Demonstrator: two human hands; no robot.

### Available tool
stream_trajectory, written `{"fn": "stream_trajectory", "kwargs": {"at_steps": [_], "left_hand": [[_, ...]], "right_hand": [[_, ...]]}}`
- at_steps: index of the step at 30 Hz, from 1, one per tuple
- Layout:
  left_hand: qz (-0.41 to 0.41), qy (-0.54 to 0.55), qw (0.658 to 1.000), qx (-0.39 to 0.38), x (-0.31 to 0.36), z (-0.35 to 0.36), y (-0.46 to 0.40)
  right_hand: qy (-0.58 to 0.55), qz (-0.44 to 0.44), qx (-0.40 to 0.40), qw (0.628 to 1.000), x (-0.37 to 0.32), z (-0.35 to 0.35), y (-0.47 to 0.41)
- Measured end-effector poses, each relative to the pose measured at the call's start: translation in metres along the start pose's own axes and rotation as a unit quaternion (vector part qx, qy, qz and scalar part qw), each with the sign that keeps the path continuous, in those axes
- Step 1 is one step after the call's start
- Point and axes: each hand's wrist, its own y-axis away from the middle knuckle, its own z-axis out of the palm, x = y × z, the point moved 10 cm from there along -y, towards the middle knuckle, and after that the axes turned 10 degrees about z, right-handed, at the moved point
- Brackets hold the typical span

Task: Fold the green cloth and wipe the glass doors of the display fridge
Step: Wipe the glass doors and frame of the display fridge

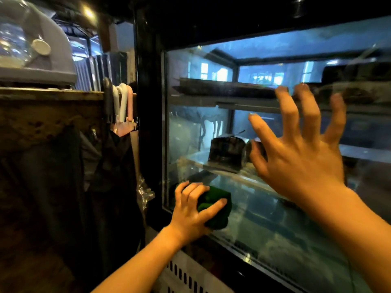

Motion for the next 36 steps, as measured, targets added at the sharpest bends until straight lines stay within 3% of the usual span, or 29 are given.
{"fn": "stream_trajectory", "kwargs": {"at_steps": [4, 9, 12, 16, 19, 24, 31, 36], "left_hand": [[0.025, -0.018, 0.999, 0.028, -0.054, -0.018, -0.07], [0.199, -0.05, 0.978, -0.031, -0.087, -0.021, -0.135], [0.223, -0.072, 0.971, -0.037, -0.121, -0.027, -0.175], [0.124, -0.096, 0.988, 0.006, -0.173, -0.046, -0.222], [0.087, -0.107, 0.99, 0.015, -0.187, -0.047, -0.229], [-0.051, -0.071, 0.996, 0.028, -0.209, -0.045, -0.218], [-0.271, -0.021, 0.961, 0.055, -0.251, -0.05, -0.177], [-0.346, -0.018, 0.937, 0.053, -0.25, -0.047, -0.163]], "right_hand": [[0.004, -0.001, 0.019, 1.0, -0.001, -0.001, -0.002], [0.004, -0.006, 0.023, 1.0, -0.002, -0.002, -0.001], [0.002, -0.005, 0.02, 1.0, -0.001, -0.001, -0.001], [0.006, -0.008, 0.014, 1.0, 0.0, 0.002, -0.001], [0.005, -0.009, 0.017, 1.0, 0.0, 0.002, -0.001], [0.006, -0.003, 0.017, 1.0, 0.001, 0.002, -0.001], [0.002, -0.004, 0.0, 1.0, 0.001, 0.004, -0.002], [0.002, -0.005, -0.01, 1.0, 0.0, 0.005, -0.002]]}}
